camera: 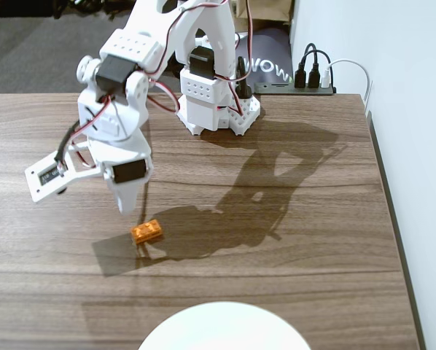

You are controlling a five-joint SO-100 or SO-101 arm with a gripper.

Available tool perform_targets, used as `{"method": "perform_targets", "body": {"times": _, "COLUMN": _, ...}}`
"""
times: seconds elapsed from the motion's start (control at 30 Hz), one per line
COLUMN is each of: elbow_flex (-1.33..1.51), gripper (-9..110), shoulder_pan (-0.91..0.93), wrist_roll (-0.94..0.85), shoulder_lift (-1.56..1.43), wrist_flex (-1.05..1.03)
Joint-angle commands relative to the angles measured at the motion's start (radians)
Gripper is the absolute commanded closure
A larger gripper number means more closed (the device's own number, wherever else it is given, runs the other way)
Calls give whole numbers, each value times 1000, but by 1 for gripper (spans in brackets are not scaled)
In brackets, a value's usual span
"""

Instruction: Grasp a lego block and put it on the plate.

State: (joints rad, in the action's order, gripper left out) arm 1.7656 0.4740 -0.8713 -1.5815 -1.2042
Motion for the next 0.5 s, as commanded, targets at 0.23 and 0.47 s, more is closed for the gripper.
{"method": "perform_targets", "body": {"times": 0.23, "elbow_flex": -40, "gripper": 99, "shoulder_pan": -25, "wrist_roll": -2, "shoulder_lift": 0, "wrist_flex": -8}}
{"method": "perform_targets", "body": {"times": 0.47, "elbow_flex": -41, "gripper": 89, "shoulder_pan": -55, "wrist_roll": -9, "shoulder_lift": -25, "wrist_flex": -57}}
